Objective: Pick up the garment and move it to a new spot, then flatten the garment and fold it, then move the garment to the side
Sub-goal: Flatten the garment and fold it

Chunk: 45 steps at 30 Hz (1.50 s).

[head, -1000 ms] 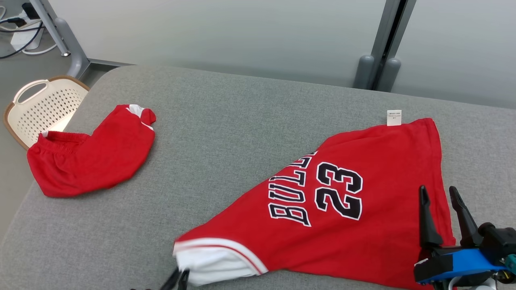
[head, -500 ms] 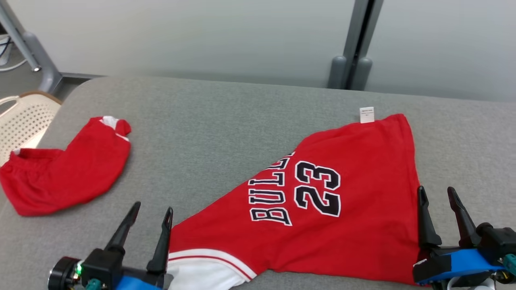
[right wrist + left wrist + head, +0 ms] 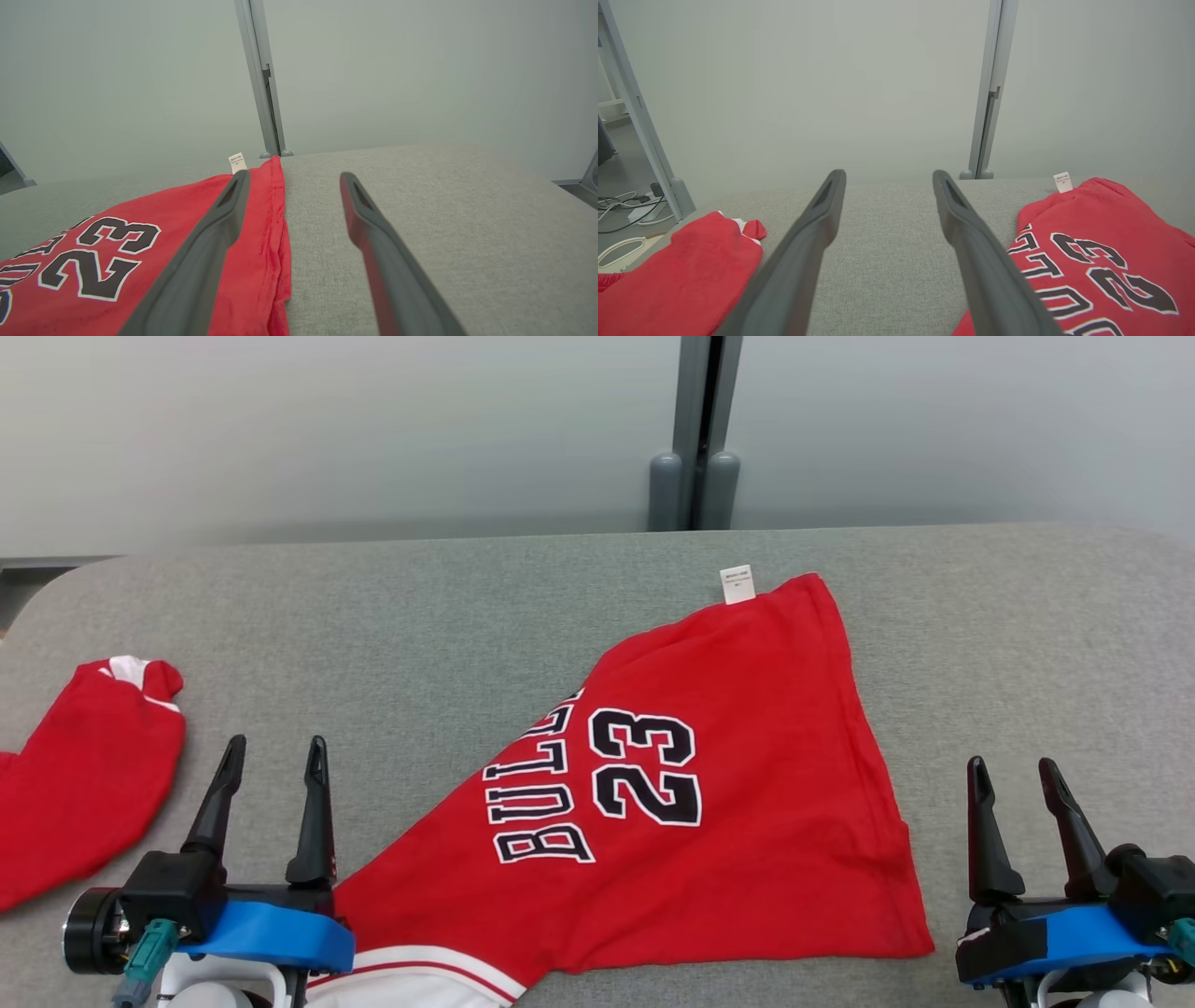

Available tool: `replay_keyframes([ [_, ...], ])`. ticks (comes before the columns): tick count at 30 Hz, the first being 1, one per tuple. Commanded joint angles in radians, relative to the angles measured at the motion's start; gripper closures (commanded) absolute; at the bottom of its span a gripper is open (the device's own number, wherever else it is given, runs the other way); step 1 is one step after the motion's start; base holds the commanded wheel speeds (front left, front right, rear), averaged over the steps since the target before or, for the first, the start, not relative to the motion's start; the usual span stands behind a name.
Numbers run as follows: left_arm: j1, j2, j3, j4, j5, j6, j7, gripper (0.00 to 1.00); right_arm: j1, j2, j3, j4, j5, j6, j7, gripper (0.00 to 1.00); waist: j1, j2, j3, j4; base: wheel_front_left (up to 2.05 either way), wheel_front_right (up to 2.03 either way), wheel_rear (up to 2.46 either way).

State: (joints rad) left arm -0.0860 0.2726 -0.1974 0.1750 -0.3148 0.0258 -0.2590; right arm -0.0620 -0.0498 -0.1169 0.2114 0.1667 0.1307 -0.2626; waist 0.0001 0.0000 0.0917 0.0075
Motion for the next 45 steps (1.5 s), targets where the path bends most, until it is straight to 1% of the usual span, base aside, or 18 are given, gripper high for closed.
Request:
replay_keyframes([
  [1, -0.012, -0.003, 0.008, 0.007, 0.007, 0.003, -0.006, 0.0, -0.007, -0.001, 0.001, -0.004, -0.006, 0.0, -0.003, 0.0, -0.0001, 0.0, -0.006, -0.009, 0.0, 0.0, 0.0],
  [5, -0.023, -0.019, 0.049, 0.025, 0.016, 0.01, -0.007, 0.0, -0.003, -0.001, 0.004, -0.007, -0.007, 0.0, -0.003, 0.0, -0.0001, 0.0, -0.011, -0.025, 0.0, 0.0, 0.0],
  [13, 0.001, -0.053, 0.11, 0.073, 0.055, -0.008, -0.007, 0.0, 0.016, -0.001, 0.013, -0.006, -0.003, 0.0, -0.003, 0.0, -0.0001, 0.0, -0.013, -0.028, 0.0, 0.0, 0.0],
  [22, 0.006, -0.094, 0.153, 0.105, 0.109, -0.042, -0.007, 0.0, 0.012, -0.001, 0.016, 0.01, -0.003, 0.0, -0.003, 0.0, -0.0001, 0.0, -0.011, -0.013, 0.0, 0.0, 0.0],
  [29, 0.004, -0.115, 0.186, 0.112, 0.141, -0.07, -0.007, 0.0, 0.009, -0.001, 0.019, 0.021, -0.01, 0.0, -0.003, 0.0, -0.0001, 0.0, -0.017, -0.007, 0.0, 0.0, 0.0],
  [45, 0.02, -0.151, 0.229, 0.121, 0.194, -0.108, -0.007, 0.0, 0.02, -0.001, 0.024, 0.037, -0.019, 0.0, -0.003, 0.0, -0.0001, 0.0, -0.033, 0.004, 0.0, 0.0, 0.0],
])
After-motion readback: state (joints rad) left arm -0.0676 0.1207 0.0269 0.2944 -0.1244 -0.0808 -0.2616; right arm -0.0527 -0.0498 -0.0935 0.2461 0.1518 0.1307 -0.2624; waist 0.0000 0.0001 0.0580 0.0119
